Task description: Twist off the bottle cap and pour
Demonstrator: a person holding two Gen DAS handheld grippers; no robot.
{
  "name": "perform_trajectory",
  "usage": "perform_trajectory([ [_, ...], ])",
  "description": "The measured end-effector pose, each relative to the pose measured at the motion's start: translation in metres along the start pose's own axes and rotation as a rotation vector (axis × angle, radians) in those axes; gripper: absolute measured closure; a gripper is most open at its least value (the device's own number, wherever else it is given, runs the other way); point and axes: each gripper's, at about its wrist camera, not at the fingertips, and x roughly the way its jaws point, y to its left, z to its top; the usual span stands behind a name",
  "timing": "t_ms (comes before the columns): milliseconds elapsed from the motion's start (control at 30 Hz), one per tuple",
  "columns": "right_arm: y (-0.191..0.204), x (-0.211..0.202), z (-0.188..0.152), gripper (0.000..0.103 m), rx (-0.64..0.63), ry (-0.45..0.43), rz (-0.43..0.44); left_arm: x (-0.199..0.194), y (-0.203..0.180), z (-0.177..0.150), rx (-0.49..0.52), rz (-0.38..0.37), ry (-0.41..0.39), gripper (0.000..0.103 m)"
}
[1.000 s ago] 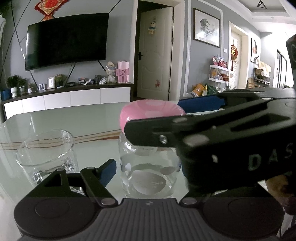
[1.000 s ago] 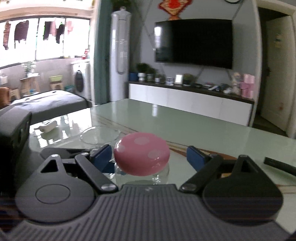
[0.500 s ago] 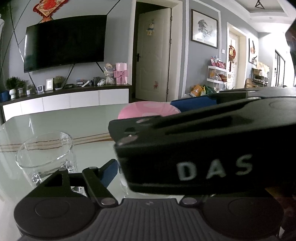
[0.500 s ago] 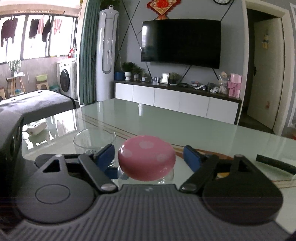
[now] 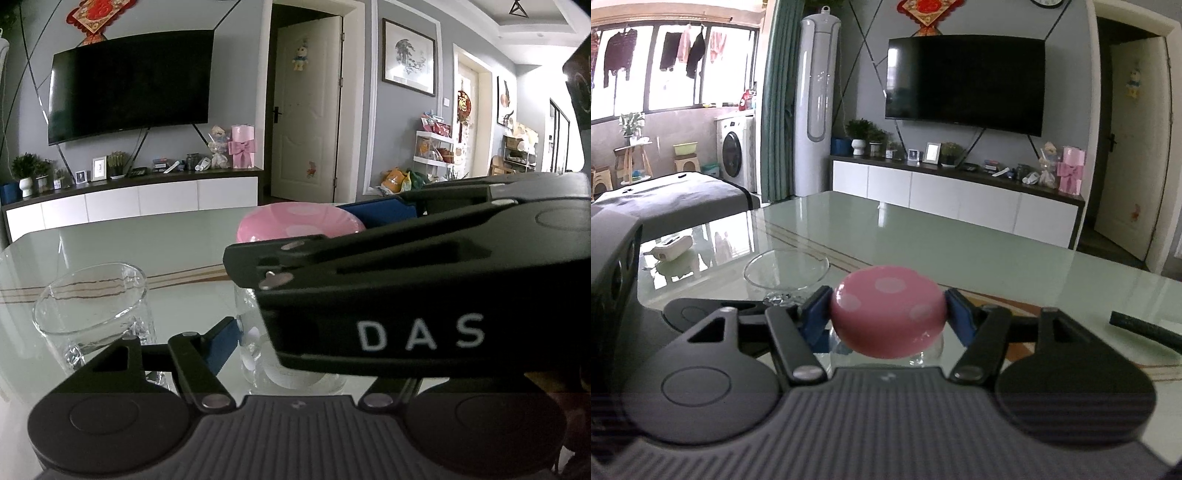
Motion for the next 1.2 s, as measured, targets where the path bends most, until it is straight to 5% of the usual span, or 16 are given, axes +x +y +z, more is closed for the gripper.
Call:
perform_trajectory([
  [1200, -0.039, -0.01, 0.002, 0.037, -0.076, -0.027, 0.283, -0.002, -0.009, -0.002, 0.0, 0.0, 0.0, 0.029],
])
